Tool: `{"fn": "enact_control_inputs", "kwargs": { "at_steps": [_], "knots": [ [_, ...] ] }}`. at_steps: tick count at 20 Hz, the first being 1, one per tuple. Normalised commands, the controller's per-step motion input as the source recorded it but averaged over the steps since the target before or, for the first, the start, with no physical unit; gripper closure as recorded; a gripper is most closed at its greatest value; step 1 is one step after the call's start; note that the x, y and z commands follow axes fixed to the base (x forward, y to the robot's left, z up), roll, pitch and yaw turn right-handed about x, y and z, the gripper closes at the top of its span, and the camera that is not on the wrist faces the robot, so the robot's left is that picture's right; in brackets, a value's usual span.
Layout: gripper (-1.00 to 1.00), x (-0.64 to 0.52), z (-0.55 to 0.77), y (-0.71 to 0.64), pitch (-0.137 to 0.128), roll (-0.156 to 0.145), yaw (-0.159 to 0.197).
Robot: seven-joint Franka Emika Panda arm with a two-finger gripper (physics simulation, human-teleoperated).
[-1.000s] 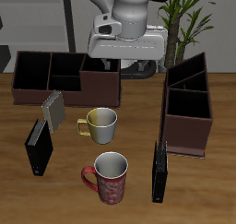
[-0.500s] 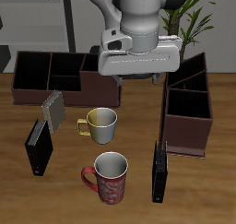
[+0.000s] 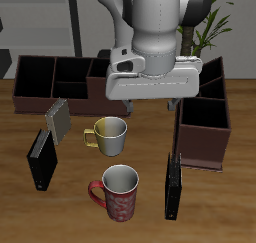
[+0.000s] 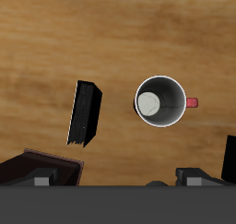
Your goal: Place the left black book into the left desk caddy's left compartment
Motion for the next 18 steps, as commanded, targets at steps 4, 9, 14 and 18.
{"fn": "enact_control_inputs", "kwargs": {
  "at_steps": [4,9,14,18],
  "knots": [
    [-1.00,0.29,-0.24,-0.01,-0.041,-0.028,-0.009],
    [-1.00,0.12,-0.39,0.18,-0.016,-0.034,-0.003],
    [-1.00,0.03,-0.41,0.33,-0.005,0.045,0.011],
    [-1.00,0.05,-0.31,0.28,0.014,0.034,-0.032]
  ]
}}
